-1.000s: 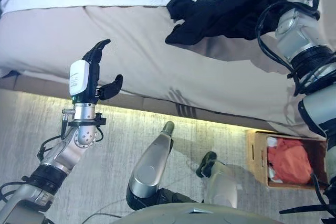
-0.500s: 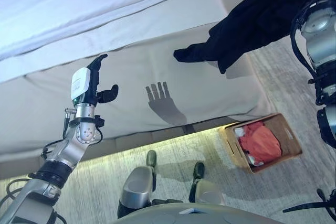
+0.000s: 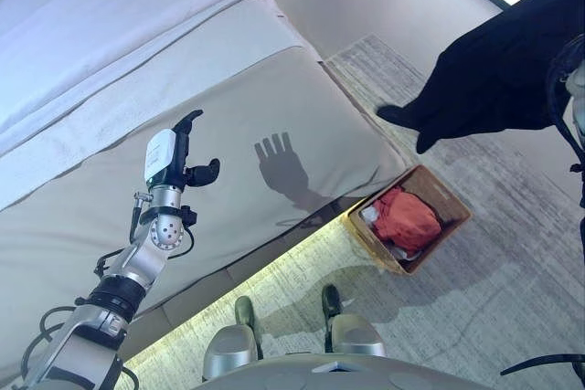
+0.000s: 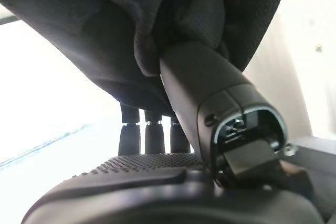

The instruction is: Pick up the clothes from the bed and place them into the basket

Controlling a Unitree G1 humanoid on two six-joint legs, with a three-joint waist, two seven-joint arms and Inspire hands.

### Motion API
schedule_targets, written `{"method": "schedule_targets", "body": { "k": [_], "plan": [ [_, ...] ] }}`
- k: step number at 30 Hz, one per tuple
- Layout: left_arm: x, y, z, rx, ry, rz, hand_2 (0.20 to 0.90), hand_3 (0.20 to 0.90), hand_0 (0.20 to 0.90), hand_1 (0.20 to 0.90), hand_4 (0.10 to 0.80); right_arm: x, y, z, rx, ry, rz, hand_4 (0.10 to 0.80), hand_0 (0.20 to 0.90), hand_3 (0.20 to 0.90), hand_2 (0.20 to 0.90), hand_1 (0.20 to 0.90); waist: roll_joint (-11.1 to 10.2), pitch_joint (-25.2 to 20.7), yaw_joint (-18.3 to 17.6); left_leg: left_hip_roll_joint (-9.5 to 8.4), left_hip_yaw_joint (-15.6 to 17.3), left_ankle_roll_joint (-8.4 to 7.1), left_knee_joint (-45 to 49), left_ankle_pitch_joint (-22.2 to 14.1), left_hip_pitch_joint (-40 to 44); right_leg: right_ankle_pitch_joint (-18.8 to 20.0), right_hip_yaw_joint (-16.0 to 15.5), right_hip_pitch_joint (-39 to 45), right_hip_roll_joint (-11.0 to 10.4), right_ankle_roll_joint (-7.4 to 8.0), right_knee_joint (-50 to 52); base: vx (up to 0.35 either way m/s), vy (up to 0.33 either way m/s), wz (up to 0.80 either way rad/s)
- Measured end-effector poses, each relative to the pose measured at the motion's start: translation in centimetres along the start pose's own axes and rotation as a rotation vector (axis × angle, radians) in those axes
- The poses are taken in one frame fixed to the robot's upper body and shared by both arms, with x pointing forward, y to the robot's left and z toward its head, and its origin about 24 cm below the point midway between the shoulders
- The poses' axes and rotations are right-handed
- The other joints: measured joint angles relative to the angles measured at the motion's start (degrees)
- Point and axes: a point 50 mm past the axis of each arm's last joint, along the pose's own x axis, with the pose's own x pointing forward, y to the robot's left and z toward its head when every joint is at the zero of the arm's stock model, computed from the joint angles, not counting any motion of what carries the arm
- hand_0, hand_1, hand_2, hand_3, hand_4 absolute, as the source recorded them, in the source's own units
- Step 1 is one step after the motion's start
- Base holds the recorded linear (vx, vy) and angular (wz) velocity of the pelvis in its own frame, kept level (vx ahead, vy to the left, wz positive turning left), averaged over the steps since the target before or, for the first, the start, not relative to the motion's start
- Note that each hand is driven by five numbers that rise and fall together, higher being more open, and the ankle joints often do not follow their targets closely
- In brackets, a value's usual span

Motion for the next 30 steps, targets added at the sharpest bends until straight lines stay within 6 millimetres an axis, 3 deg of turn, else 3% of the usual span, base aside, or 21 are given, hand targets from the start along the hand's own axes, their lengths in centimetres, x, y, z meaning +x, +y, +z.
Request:
{"method": "schedule_targets", "body": {
  "k": [4, 14, 17, 26, 30],
  "plan": [
    [0.2, -0.8, 0.6, -0.012, -0.011, -0.009, 0.9, 0.9, 0.9, 0.9, 0.8, -0.2, 0.3, -0.4, -0.007, 0.008, 0.008, 0.1, 0.3, 0.2, 0.3, 0.3, 1.01, -0.54, -2.12, -0.1, 0.22, 0.0, -0.02, 0.0, 0.52, 0.0, 1.27, 0.12, 0.11, 0.0, 0.0, -0.036, -0.062, -0.12],
    [0.4, -2.7, 2.5, -0.024, -0.074, -0.066, 0.9, 0.9, 0.9, 0.9, 0.8, -1.3, 1.8, -4.0, -0.07, 0.098, 0.078, 0.1, 0.3, 0.2, 0.3, 0.3, 2.99, -1.77, -4.85, -0.02, 1.33, -0.05, -0.08, 0.01, -1.13, -0.03, 2.83, -2.23, 0.31, -0.01, -0.02, -0.041, -0.072, -0.07],
    [0.2, -3.3, 2.4, -0.011, -0.068, -0.098, 0.9, 0.9, 0.9, 0.9, 0.8, -2.2, 2.9, -5.5, -0.11, 0.118, 0.133, 0.1, 0.3, 0.2, 0.3, 0.3, 3.53, -2.1, -5.45, 0.19, 1.34, -0.41, -0.11, 0.24, -1.46, -0.06, 3.04, -2.64, 0.52, -0.01, -0.04, -0.012, -0.013, -0.01],
    [-0.4, -4.6, 2.6, -0.035, -0.057, -0.129, 0.9, 0.9, 0.9, 0.9, 0.8, -5.9, 5.7, -10.8, -0.242, 0.178, 0.283, 0.1, 0.3, 0.2, 0.3, 0.3, 8.82, -5.67, -5.68, 0.38, 2.38, -0.87, -0.38, 0.4, -3.72, 0.01, 4.09, -5.55, 0.77, -0.08, -0.05, -0.007, 0.002, -0.07],
    [-1.0, -4.9, 2.1, -0.034, -0.038, -0.142, 0.9, 0.9, 0.9, 0.9, 0.8, -7.6, 7.4, -11.7, -0.259, 0.196, 0.376, 0.1, 0.3, 0.2, 0.3, 0.3, 8.99, -5.79, -6.81, 0.79, 2.67, -0.94, -0.36, 0.44, -3.68, 0.14, 4.19, -5.64, 1.08, -0.24, -0.05, 0.037, -0.028, -0.05]
  ]
}}
